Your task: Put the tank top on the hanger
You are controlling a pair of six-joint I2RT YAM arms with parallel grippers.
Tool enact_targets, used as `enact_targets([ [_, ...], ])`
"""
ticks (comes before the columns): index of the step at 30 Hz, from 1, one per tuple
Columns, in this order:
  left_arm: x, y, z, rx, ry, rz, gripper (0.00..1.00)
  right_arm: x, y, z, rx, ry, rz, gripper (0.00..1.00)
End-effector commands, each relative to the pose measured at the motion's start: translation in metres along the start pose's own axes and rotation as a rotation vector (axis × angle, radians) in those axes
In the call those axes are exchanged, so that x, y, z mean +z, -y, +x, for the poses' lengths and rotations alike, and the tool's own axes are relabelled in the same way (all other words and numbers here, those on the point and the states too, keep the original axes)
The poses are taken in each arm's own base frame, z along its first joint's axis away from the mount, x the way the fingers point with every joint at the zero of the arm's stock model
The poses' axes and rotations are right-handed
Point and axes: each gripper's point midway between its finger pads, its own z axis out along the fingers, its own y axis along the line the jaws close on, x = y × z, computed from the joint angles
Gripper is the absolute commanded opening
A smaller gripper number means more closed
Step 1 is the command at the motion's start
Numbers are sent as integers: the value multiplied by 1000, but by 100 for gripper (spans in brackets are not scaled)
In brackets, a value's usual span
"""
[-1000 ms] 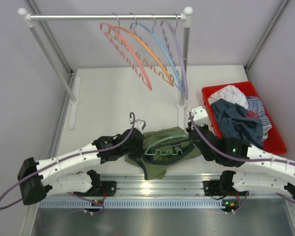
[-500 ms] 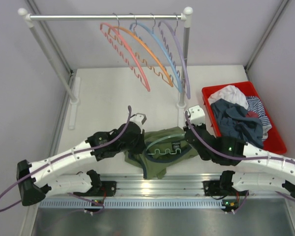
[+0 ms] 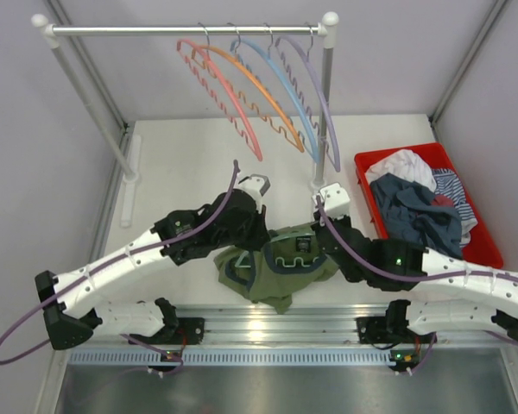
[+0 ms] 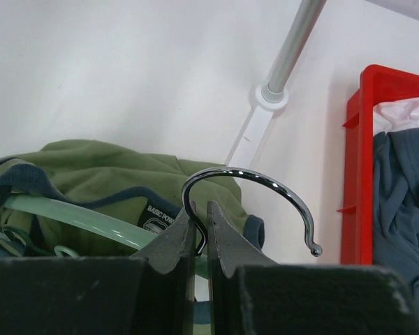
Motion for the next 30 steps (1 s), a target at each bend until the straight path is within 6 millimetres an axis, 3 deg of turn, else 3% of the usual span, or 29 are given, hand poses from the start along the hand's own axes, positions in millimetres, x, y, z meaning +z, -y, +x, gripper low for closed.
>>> enact_targets([
  [1, -16, 12, -22, 16, 44, 28, 0, -11, -11, -49, 116, 116, -49, 0],
  [7, -33, 23, -47, 23, 84, 33, 0, -11, -29, -61, 118, 146, -115, 0],
  [15, -44, 23, -59, 43, 118, 31, 0, -16, -47, -68, 126, 179, -209, 0],
  [18, -44, 21, -55, 83, 97, 27, 22, -21, -46, -73, 148, 193, -232, 0],
  [20, -48, 18, -54, 113, 101, 27, 42, -26, -46, -78, 157, 202, -258, 0],
  [24, -77, 23, -66, 156, 190, 94, 49, -32, -40, -75, 153, 197, -271, 0],
  [30, -95, 28, -56, 254, 212, 203, 52, -38, -41, -75, 170, 199, -313, 0],
])
